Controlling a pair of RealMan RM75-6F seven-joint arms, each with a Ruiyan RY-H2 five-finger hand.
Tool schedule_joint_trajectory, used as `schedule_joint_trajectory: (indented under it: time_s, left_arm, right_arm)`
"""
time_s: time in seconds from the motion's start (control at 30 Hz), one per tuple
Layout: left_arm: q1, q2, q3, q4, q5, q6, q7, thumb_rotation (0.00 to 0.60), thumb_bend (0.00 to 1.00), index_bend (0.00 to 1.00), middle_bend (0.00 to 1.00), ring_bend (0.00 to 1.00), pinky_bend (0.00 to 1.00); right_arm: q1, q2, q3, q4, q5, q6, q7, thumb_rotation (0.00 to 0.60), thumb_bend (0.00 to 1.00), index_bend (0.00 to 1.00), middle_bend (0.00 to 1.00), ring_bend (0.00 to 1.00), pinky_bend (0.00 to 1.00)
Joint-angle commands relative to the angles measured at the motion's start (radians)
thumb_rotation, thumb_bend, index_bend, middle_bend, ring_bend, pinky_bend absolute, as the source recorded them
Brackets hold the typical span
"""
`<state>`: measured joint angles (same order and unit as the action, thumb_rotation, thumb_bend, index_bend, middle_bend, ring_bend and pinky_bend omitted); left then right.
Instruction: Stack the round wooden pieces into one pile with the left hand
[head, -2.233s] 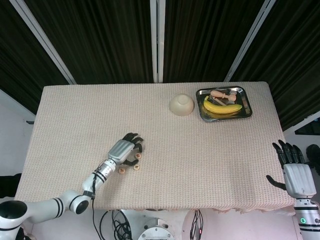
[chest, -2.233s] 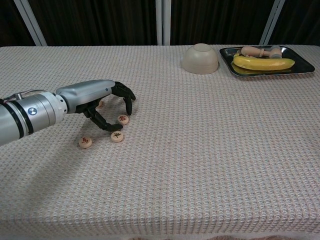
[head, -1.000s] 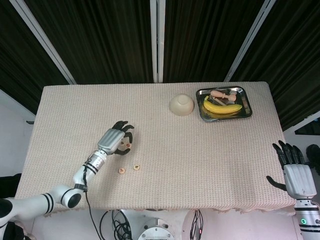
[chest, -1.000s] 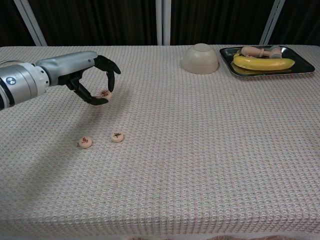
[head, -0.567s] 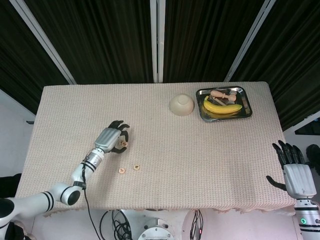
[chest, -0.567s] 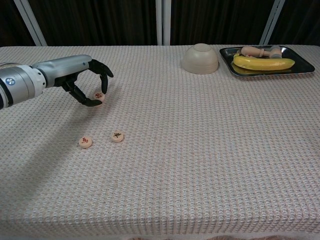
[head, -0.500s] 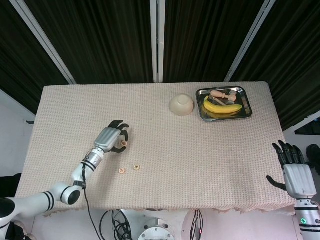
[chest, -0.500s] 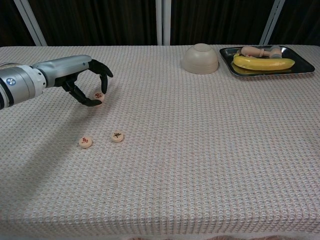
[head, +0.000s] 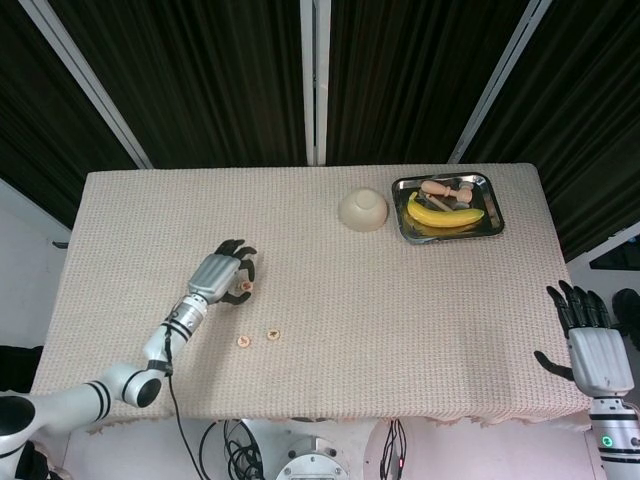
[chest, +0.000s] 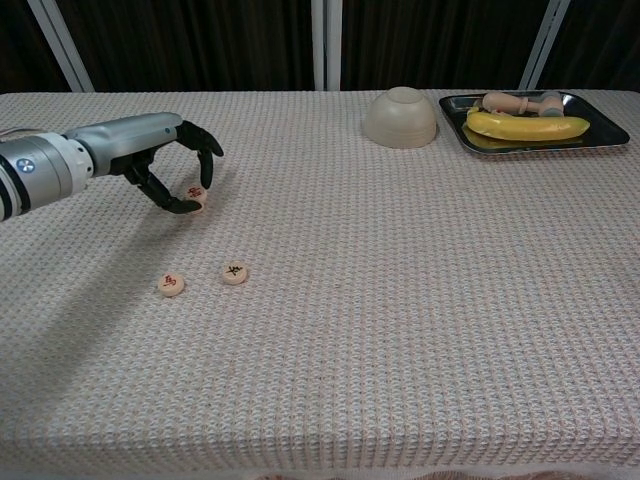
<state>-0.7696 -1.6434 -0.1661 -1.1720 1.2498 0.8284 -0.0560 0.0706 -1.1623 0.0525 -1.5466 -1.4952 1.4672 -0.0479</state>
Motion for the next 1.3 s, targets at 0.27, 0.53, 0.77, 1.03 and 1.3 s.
schedule_joint_trajectory:
  time_s: [0.27, 0.53, 0.77, 1.03, 1.3]
  left_arm:
    - [0.006, 0.004, 0.004, 0.005, -0.005, -0.005, -0.009, 0.6, 0.28, 0.54, 0.16, 0.0, 0.0]
    - [0.008, -0.001, 0.005, 0.013, 0.006, 0.002, -0.025, 0.6, 0.28, 0.5, 0.16, 0.0, 0.0]
    - [0.011, 0.003, 0.007, 0.012, 0.016, 0.01, -0.034, 0.6, 0.28, 0.44, 0.15, 0.0, 0.0]
    - [0.017, 0.005, 0.006, -0.002, 0.02, 0.023, -0.041, 0.6, 0.28, 0.39, 0.15, 0.0, 0.0]
    - [0.012, 0.005, 0.019, -0.011, 0.056, 0.025, -0.066, 0.6, 0.28, 0.43, 0.14, 0.0, 0.0]
  right_arm:
    - [-0.001, 0.003, -0.011, -0.002, -0.013, -0.004, -0.001, 0.6, 0.08, 0.0, 0.0, 0.0, 0.0]
    - [0.001, 0.005, -0.009, -0.009, -0.003, -0.013, -0.016, 0.6, 0.08, 0.0, 0.0, 0.0, 0.0]
    - [0.002, 0.004, -0.008, -0.008, 0.002, -0.016, -0.018, 0.6, 0.08, 0.0, 0.0, 0.0, 0.0]
    - [-0.001, 0.003, -0.009, -0.005, 0.002, -0.013, -0.014, 0.6, 0.09, 0.0, 0.0, 0.0, 0.0]
    - [-0.001, 0.0, -0.009, -0.004, 0.002, -0.013, -0.013, 0.6, 0.09, 0.0, 0.0, 0.0, 0.0]
